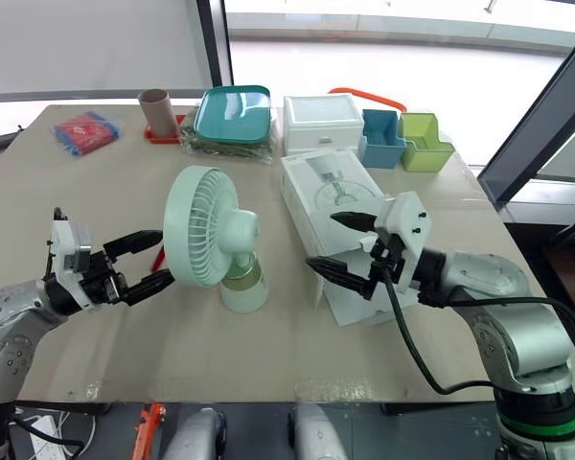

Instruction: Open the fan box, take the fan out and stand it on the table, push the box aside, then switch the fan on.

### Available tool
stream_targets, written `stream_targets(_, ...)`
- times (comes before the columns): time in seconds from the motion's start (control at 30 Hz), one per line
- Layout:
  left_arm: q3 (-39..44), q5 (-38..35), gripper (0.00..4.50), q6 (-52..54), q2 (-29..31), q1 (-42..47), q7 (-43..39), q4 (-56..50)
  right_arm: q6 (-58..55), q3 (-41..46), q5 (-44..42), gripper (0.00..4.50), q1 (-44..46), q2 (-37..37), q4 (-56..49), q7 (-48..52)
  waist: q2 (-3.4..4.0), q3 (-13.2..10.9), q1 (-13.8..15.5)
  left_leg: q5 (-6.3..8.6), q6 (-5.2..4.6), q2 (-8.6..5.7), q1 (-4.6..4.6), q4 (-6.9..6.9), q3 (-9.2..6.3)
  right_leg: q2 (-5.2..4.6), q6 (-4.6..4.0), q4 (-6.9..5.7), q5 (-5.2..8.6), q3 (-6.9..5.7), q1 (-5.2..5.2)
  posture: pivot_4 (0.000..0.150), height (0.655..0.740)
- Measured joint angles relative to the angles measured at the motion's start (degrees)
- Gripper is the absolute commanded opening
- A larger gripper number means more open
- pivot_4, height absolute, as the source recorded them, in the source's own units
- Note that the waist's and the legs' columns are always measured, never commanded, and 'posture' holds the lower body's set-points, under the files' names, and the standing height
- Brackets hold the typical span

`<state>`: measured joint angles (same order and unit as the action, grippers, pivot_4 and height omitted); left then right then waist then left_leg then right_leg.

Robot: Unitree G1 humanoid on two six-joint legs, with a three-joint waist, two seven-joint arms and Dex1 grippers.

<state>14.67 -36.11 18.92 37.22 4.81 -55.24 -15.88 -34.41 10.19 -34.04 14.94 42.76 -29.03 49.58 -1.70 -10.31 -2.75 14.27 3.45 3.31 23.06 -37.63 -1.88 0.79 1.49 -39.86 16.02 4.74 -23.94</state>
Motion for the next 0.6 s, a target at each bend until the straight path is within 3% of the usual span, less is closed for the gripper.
stream_targets(0.43,4.3,-0.3,4.5,2.0,6.5,-5.5,-2.3,-0.6,-0.1,2.3,-0.7,4.48,-5.1,1.1,-1.6,-2.3,0.0,0.0,0.1,0.0,0.0,-0.02,-0.07,0.02,0.07,-0.01,0.07,0.0,0.07,0.06,0.05,0.15,0.74)
stream_targets(0.6,4.1,-0.3,4.5,1.5,5.8,-5.5,-2.2,-1.2,-0.1,3.3,-0.7,4.48,-9.0,1.1,-3.6,-3.0,0.0,0.0,0.1,0.0,0.0,-0.03,-0.08,0.02,0.08,-0.03,0.08,0.0,0.08,0.08,0.07,0.15,0.74)
